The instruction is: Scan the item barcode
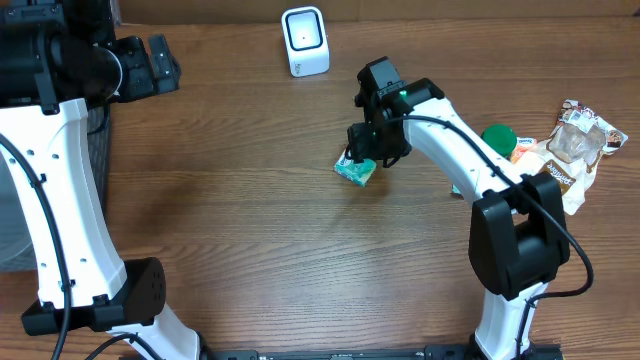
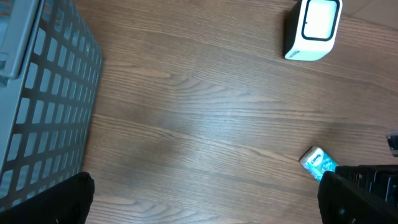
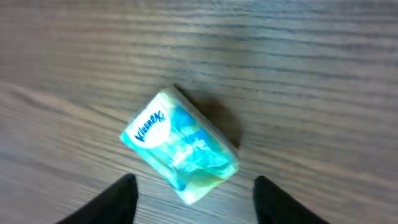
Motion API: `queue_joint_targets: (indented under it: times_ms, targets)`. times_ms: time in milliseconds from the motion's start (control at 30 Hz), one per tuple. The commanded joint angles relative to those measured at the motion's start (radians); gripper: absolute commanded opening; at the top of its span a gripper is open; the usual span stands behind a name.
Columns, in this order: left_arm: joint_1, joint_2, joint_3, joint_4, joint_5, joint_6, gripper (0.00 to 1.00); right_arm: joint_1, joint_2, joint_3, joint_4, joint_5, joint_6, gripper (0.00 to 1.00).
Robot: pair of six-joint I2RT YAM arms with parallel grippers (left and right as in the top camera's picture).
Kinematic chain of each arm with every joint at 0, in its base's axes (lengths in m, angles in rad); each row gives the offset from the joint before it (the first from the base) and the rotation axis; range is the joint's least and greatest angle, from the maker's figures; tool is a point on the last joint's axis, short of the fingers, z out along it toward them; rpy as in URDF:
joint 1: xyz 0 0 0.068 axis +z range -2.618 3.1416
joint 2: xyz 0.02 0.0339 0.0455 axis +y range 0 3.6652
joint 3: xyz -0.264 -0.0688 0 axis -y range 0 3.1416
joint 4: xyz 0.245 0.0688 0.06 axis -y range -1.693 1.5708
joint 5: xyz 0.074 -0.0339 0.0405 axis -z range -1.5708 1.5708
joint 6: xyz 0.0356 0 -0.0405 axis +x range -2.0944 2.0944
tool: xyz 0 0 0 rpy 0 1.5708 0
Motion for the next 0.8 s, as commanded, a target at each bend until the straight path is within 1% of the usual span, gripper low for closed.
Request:
queue_joint_targets:
  times_ms: [0,33,100,200,267,467,633,767]
  targets:
    - [-0.007,0.003,0.01,-0.002,-0.006,0.017,1.0,-0.033,0.042,0.0,0.004,-0.063,-0.114,0.52]
    - [-0.006,0.003,0.01,-0.002,-0.006,0.017,1.0,-0.041,0.053,-0.005,0.004,-0.093,-0.122,0.48]
    - [-0.007,0.003,0.01,-0.002,-0.006,0.017,0.99,-0.063,0.069,-0.022,0.012,-0.139,-0.122,0.44]
    - [-0.007,0.003,0.01,-0.002,-0.006,0.017,0.99,-0.096,0.071,-0.05,0.035,-0.188,-0.122,0.44]
    - [-0.006,0.003,0.01,-0.002,-0.006,0.017,1.0,-0.115,0.071,-0.053,0.038,-0.232,-0.15,0.44]
    - [-0.006,0.003,0.01,-0.002,-0.006,0.017,1.0,-0.127,0.072,-0.079,0.087,-0.258,-0.174,0.44]
    - [-0.007,0.003,0.01,-0.002,-0.006,0.017,1.0,-0.127,0.072,-0.134,0.133,-0.32,-0.181,0.4]
    - [-0.006,0.003,0.01,-0.002,-0.006,0.017,1.0,-0.128,0.072,-0.18,0.154,-0.319,-0.181,0.34]
